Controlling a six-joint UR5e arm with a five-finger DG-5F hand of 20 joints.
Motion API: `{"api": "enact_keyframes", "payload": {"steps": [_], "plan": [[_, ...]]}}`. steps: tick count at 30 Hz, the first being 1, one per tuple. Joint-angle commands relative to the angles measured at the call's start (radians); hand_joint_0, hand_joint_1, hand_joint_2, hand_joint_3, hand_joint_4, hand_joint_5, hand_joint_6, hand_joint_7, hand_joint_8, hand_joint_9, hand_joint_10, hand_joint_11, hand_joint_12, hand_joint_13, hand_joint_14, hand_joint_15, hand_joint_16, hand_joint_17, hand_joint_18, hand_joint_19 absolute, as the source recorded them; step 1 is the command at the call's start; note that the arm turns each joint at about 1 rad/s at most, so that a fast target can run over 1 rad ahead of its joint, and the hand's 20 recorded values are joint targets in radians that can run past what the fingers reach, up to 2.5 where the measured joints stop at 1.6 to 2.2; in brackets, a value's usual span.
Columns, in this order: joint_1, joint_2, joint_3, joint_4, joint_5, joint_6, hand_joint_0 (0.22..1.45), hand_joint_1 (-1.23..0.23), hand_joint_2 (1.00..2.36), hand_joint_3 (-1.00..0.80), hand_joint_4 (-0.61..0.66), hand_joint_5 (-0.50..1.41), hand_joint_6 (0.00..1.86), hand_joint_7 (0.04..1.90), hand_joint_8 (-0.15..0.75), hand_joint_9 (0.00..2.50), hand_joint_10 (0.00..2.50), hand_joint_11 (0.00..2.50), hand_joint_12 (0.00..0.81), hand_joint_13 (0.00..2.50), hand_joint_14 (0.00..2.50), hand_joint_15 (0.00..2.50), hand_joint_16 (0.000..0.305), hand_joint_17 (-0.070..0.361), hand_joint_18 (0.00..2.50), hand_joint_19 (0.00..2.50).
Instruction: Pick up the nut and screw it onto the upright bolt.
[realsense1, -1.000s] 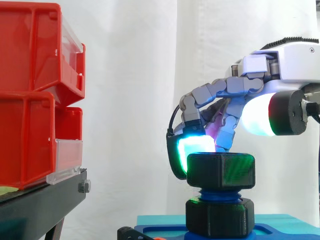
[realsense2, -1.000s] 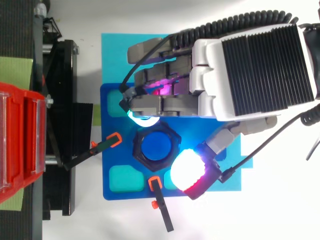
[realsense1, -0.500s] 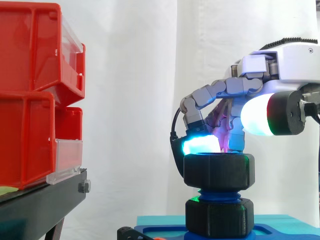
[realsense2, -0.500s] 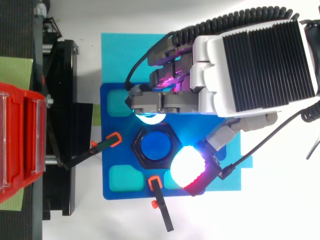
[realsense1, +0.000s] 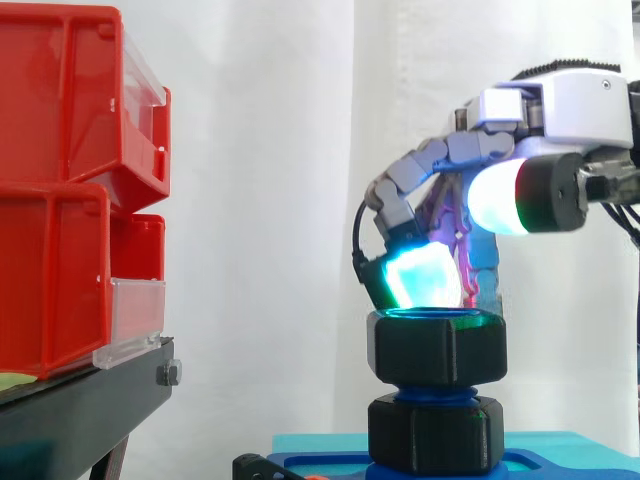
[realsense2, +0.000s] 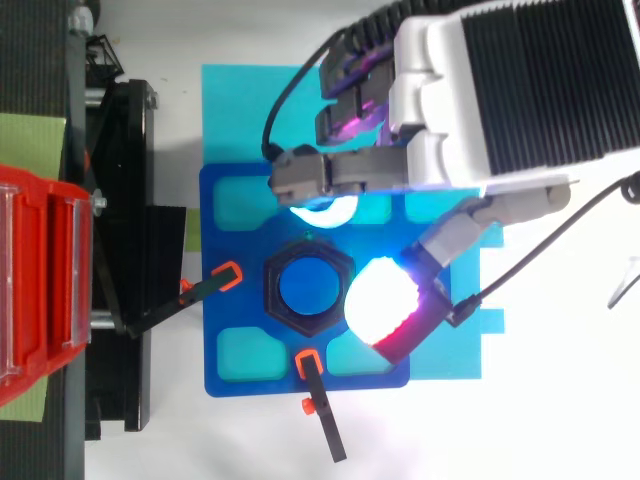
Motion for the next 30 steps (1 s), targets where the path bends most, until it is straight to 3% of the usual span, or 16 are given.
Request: {"api": "enact_keyframes", "payload": {"steps": [1,2,4,9,13,15,17,21,24,26,30], "plan": [[-0.02,-0.001,0.022,-0.02,-0.022,-0.003,0.53,-0.29,1.0,-0.5,0.07,0.1,0.54,1.38,0.187,1.62,0.0,0.04,0.089,1.2,0.0,0.02,0.017,0.039,0.97,0.38],[-0.023,-0.001,0.025,-0.021,-0.025,-0.003,0.53,-0.29,1.0,-0.5,0.06,0.1,0.5,1.47,0.2,1.61,0.0,0.05,0.095,1.19,0.0,0.02,0.019,0.042,0.95,0.37],[-0.029,0.0,0.028,-0.02,-0.03,-0.003,0.53,-0.29,1.0,-0.5,0.09,0.08,0.5,1.41,0.199,1.56,0.0,0.06,0.108,1.14,0.0,0.02,0.021,0.047,0.92,0.36],[-0.044,0.0,0.06,-0.021,-0.044,-0.002,0.52,-0.28,1.0,-0.5,0.2,0.0,0.51,1.1,0.205,1.43,0.0,0.04,0.123,1.06,0.0,0.01,0.023,0.052,0.85,0.35],[-0.047,-0.001,0.08,-0.018,-0.045,-0.003,0.52,-0.27,1.0,-0.5,0.18,-0.05,0.5,0.87,0.187,1.26,0.0,0.0,0.143,0.97,0.0,0.0,0.025,0.056,0.77,0.33],[-0.043,-0.001,0.078,-0.015,-0.044,-0.003,0.51,-0.27,1.0,-0.5,0.16,-0.07,0.5,0.77,0.179,1.18,0.0,0.0,0.142,0.9,0.0,0.0,0.025,0.056,0.69,0.29],[-0.037,-0.001,0.072,-0.008,-0.041,-0.003,0.51,-0.26,1.0,-0.5,0.17,-0.1,0.5,0.61,0.168,1.01,0.0,0.0,0.16,0.71,0.0,0.0,0.025,0.057,0.4,0.09],[-0.015,-0.001,0.014,0.045,-0.018,-0.002,0.5,-0.24,1.0,-0.5,0.16,-0.13,0.5,0.53,0.158,0.81,0.0,0.0,0.182,0.54,0.0,0.0,0.027,0.06,0.15,0.0],[-0.001,-0.001,-0.004,0.078,0.007,0.0,0.49,-0.22,1.0,-0.5,0.16,-0.14,0.5,0.52,0.151,0.71,0.0,0.0,0.207,0.42,0.0,0.0,0.028,0.063,0.0,0.0],[0.014,-0.001,-0.012,0.098,0.024,0.003,0.49,-0.21,1.0,-0.5,0.15,-0.15,0.5,0.51,0.148,0.66,0.0,0.0,0.218,0.36,0.0,0.0,0.029,0.065,0.0,0.0],[0.025,-0.001,-0.015,0.097,0.027,0.011,0.49,-0.19,1.0,-0.5,0.13,-0.16,0.5,0.51,0.145,0.52,0.0,0.0,0.241,0.26,0.0,0.0,0.031,0.07,0.0,0.0]]}}
